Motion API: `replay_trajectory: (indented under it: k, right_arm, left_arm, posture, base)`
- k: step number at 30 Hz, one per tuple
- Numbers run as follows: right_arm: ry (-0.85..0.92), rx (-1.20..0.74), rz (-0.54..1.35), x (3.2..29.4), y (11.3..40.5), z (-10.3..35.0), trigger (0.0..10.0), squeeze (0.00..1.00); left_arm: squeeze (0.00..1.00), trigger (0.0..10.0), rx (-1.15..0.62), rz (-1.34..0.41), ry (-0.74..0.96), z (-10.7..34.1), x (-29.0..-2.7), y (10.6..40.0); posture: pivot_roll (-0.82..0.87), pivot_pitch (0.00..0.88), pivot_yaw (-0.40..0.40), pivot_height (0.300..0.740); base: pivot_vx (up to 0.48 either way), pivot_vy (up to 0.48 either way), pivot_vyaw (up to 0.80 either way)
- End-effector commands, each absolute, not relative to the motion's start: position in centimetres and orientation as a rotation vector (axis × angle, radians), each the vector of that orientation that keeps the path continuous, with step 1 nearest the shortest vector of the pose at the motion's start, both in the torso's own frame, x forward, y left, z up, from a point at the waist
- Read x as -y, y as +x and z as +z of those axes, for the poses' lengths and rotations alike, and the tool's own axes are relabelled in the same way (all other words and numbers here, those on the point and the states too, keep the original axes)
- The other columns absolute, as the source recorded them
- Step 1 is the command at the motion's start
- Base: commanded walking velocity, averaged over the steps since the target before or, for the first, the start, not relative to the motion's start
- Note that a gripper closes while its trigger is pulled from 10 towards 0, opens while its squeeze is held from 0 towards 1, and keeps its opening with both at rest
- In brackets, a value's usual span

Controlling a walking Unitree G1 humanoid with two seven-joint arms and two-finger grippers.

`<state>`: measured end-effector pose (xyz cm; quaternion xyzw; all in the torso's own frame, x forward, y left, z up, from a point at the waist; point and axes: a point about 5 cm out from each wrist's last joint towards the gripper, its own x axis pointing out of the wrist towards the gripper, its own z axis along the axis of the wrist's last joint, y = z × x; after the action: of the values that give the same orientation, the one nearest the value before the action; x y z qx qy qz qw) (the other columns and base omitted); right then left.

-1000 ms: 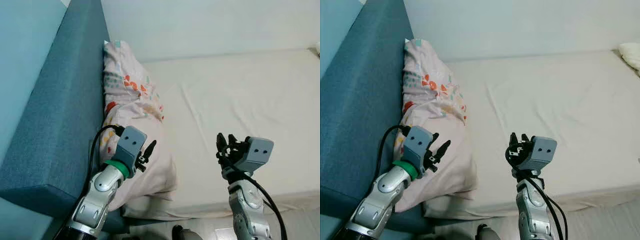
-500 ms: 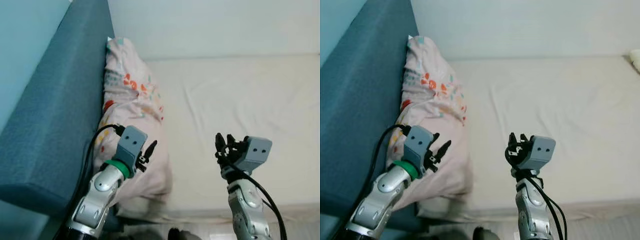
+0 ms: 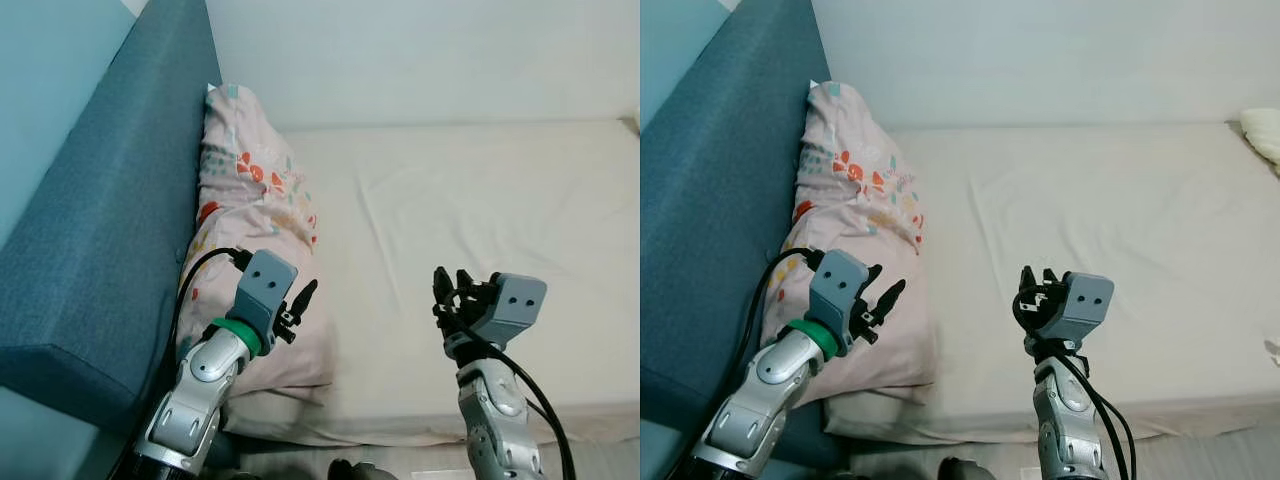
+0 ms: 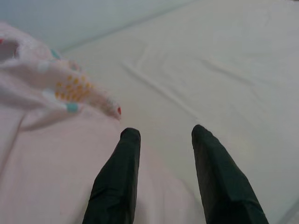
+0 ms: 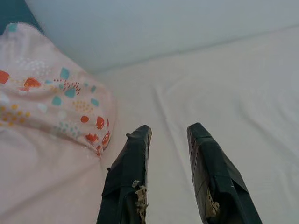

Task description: Clean up the room

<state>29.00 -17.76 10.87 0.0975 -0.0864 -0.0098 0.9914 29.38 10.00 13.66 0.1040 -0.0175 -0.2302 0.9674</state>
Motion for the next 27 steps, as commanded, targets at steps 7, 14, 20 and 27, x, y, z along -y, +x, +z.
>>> replay_trajectory:
  k: [7, 14, 20, 27]
  right_arm:
    - [0.205, 0.155, -0.032, 18.02, 28.73, 10.33, 10.0, 0.00]
    - [0.205, 0.154, -0.029, 17.99, 28.76, 10.30, 10.0, 0.00]
    - [0.207, 0.155, -0.025, 17.91, 28.81, 10.34, 10.0, 0.00]
    - [0.215, 0.149, -0.037, 18.14, 28.79, 10.16, 10.0, 0.00]
  left_arm:
    - [0.00, 10.0, 0.006, -0.466, 0.220, 13.12, -9.91, 29.26]
    - [0.00, 10.0, -0.035, -0.433, 0.219, 12.74, -10.25, 29.53]
    - [0.00, 10.0, -0.042, -0.401, 0.196, 13.04, -10.45, 29.94]
    - [0.00, 10.0, -0.048, -0.384, 0.199, 12.82, -10.48, 30.16]
  posture:
    - [-0.04, 0.123, 0.070, 0.739]
    - [-0.04, 0.124, 0.071, 0.739]
    - [-0.04, 0.124, 0.071, 0.739]
    - [-0.05, 0.117, 0.074, 0.739]
  base:
    - [0.000, -0.419, 0.00]
    - [0.000, -0.086, 0.00]
    - [0.000, 0.000, 0.00]
    - [0.000, 0.000, 0.00]
